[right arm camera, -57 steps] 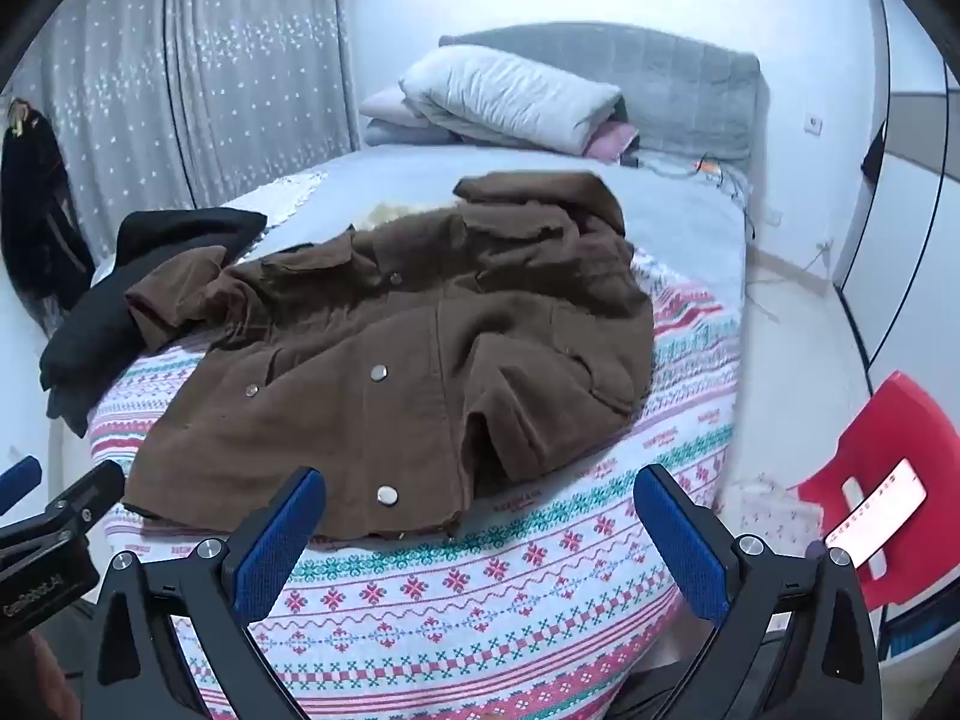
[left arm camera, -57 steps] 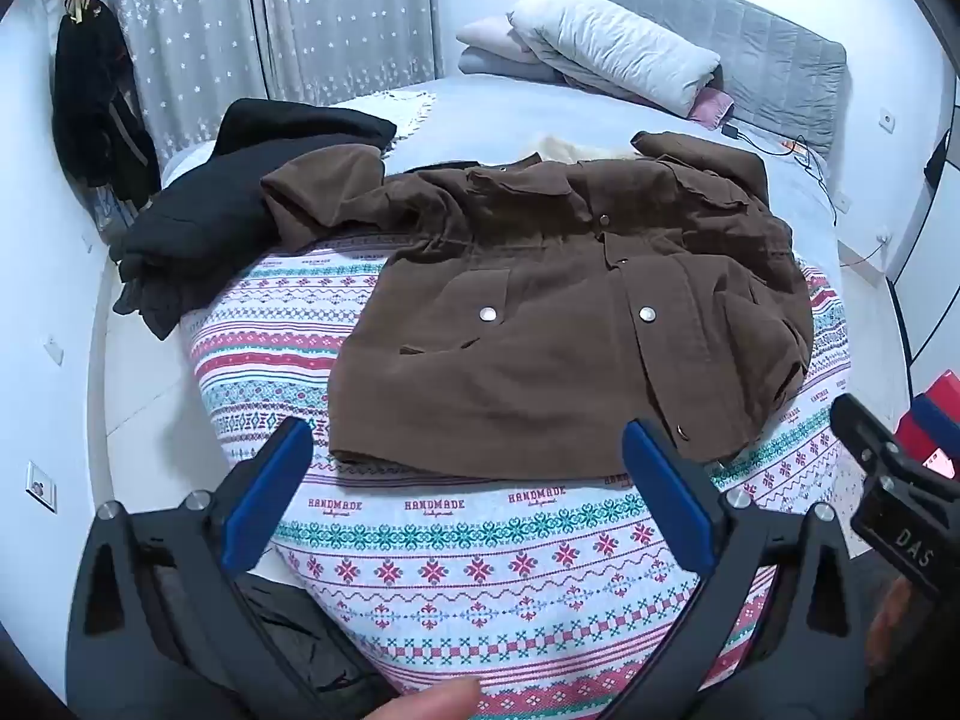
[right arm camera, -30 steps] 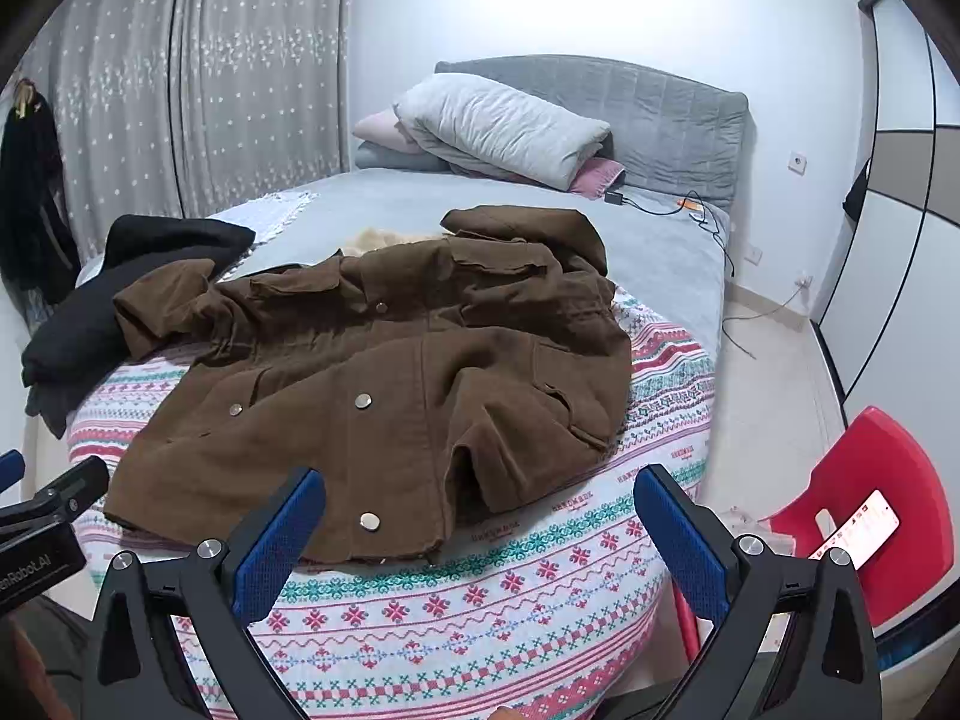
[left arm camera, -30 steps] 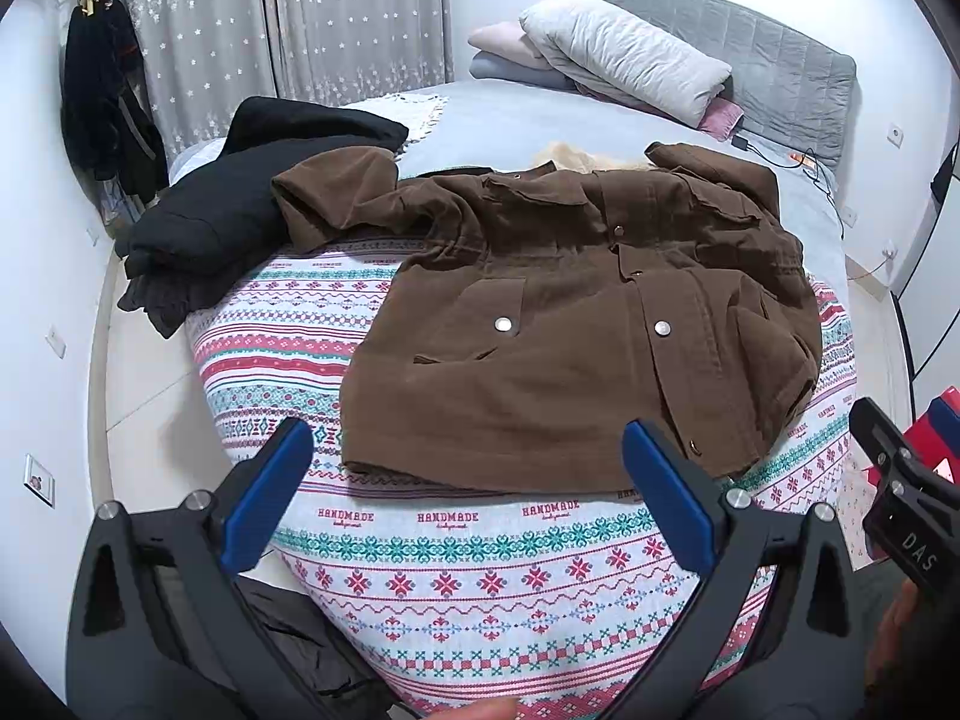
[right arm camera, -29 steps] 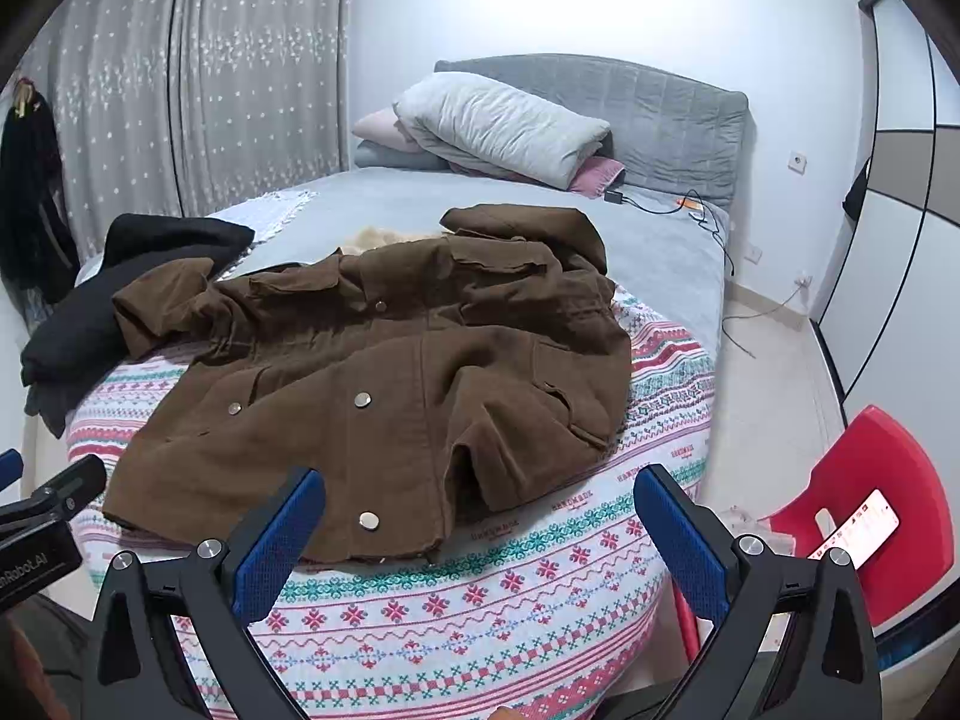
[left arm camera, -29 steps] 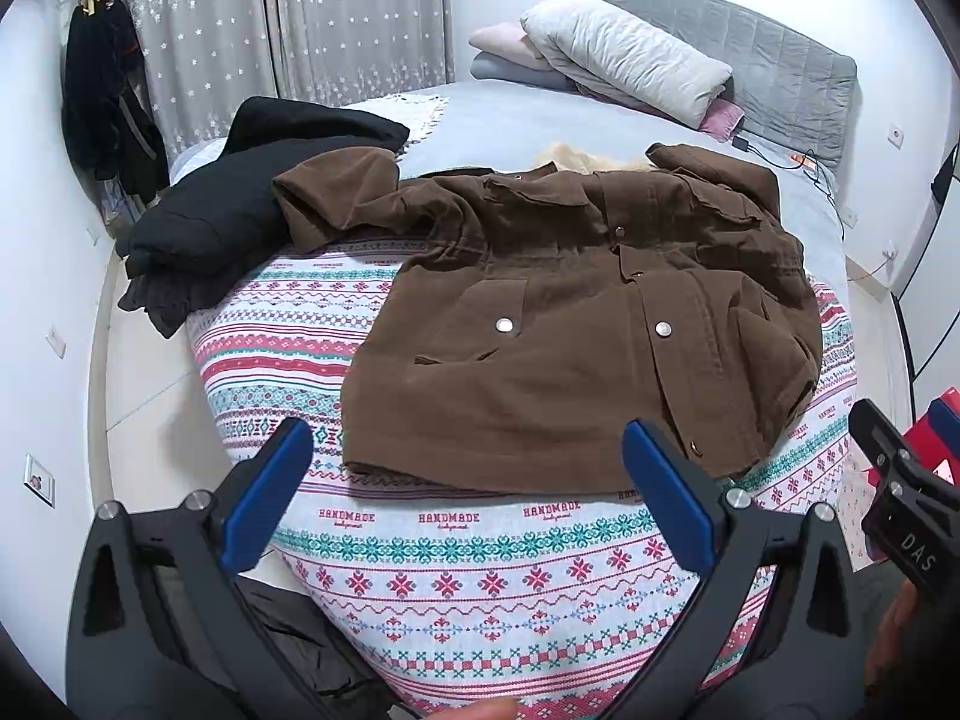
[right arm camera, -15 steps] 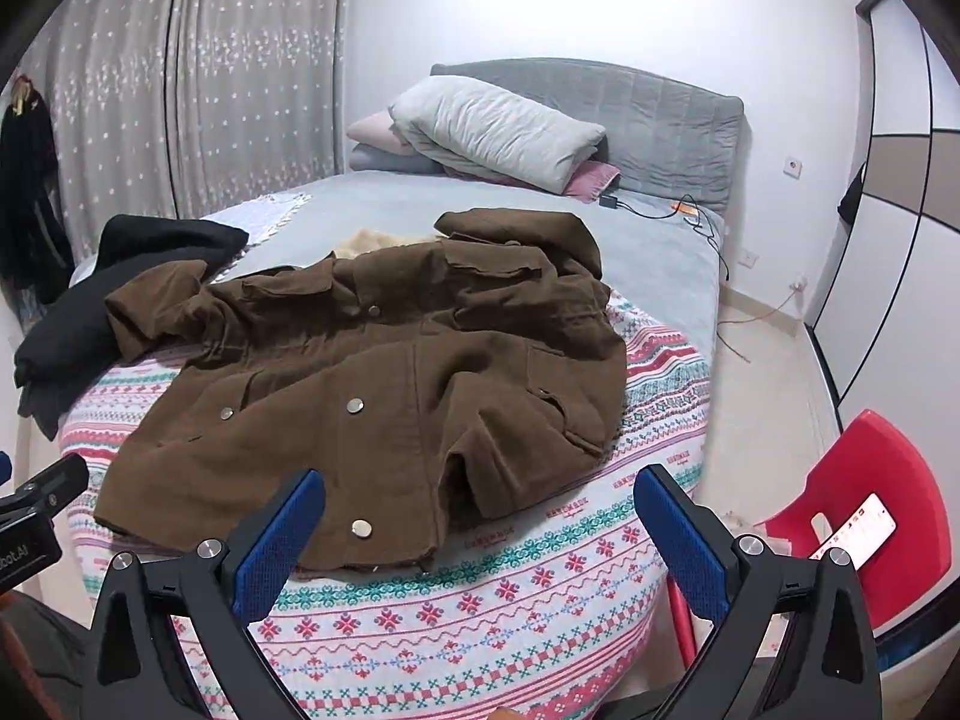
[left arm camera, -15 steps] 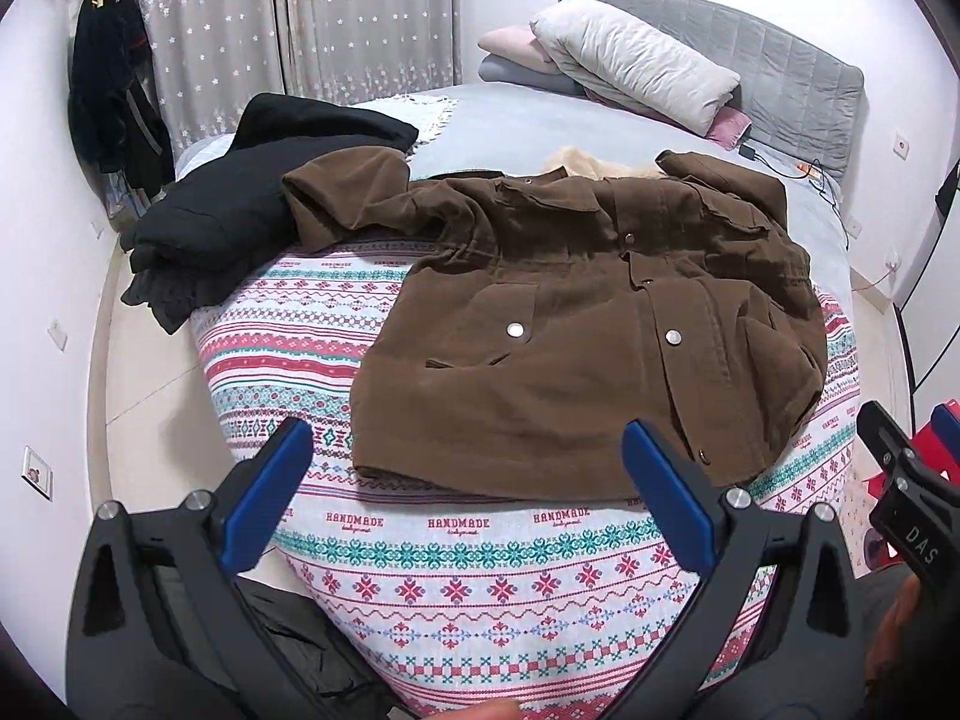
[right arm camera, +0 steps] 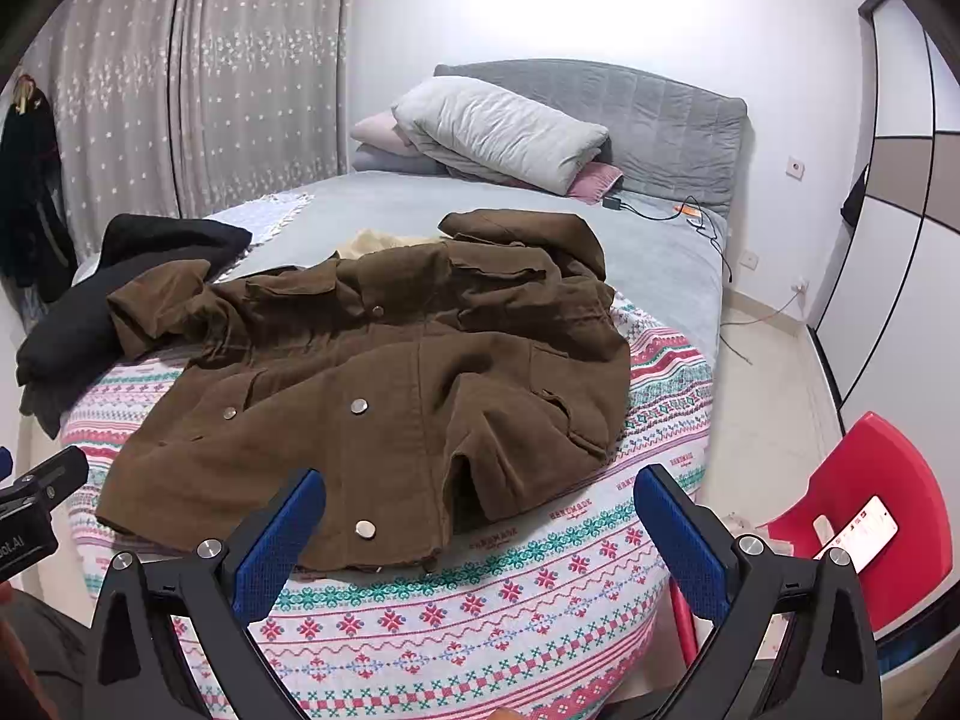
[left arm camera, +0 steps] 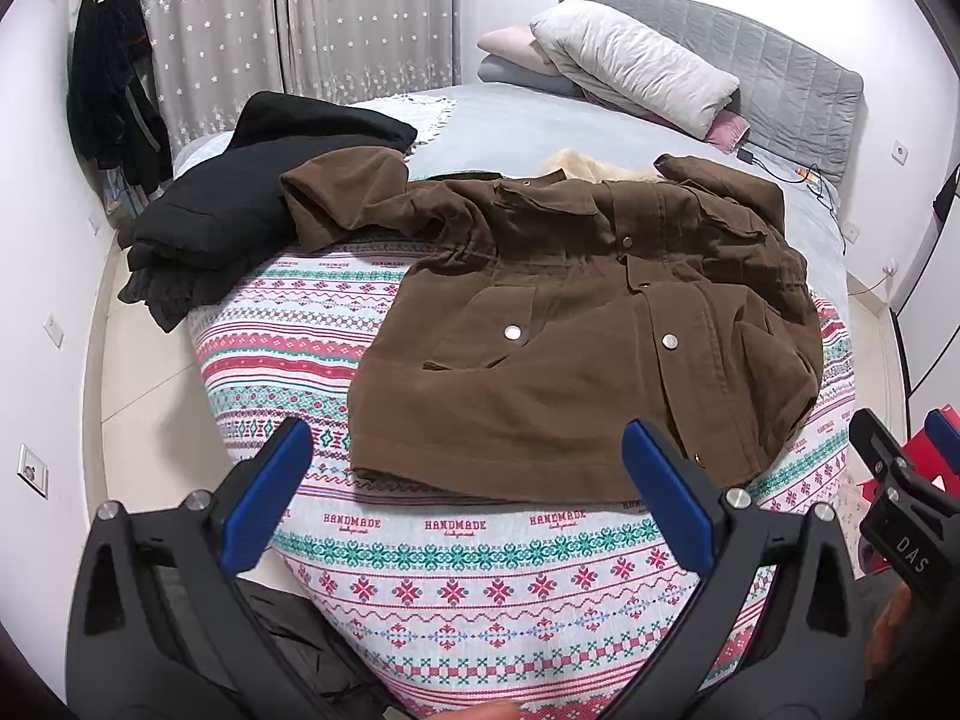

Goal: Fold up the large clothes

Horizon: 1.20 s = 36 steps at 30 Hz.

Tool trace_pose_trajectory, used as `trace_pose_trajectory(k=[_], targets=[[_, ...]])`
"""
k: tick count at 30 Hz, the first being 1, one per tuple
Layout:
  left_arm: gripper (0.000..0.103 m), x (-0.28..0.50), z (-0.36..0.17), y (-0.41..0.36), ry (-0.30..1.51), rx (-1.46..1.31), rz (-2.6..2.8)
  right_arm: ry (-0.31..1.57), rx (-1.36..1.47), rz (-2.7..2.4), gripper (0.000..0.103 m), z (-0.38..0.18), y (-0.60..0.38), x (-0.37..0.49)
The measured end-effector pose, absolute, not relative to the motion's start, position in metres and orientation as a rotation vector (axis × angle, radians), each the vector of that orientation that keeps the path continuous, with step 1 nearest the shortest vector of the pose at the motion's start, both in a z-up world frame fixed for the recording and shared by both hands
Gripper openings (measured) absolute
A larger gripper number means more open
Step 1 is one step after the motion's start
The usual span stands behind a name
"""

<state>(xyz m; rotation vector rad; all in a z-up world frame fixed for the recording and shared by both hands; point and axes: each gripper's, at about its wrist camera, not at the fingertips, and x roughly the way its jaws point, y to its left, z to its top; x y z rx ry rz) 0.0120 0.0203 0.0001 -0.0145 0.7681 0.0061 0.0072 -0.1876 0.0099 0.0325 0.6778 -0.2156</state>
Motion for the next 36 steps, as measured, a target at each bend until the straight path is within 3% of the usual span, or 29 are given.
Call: trace_pose_trajectory(k=[36], targets=[[0.103, 0.017, -0.0026, 0.0198, 0.78, -0.014, 0.001, 0.687, 0.043, -0.216, 0.103, 0.0074, -0.1868, 0.0112]])
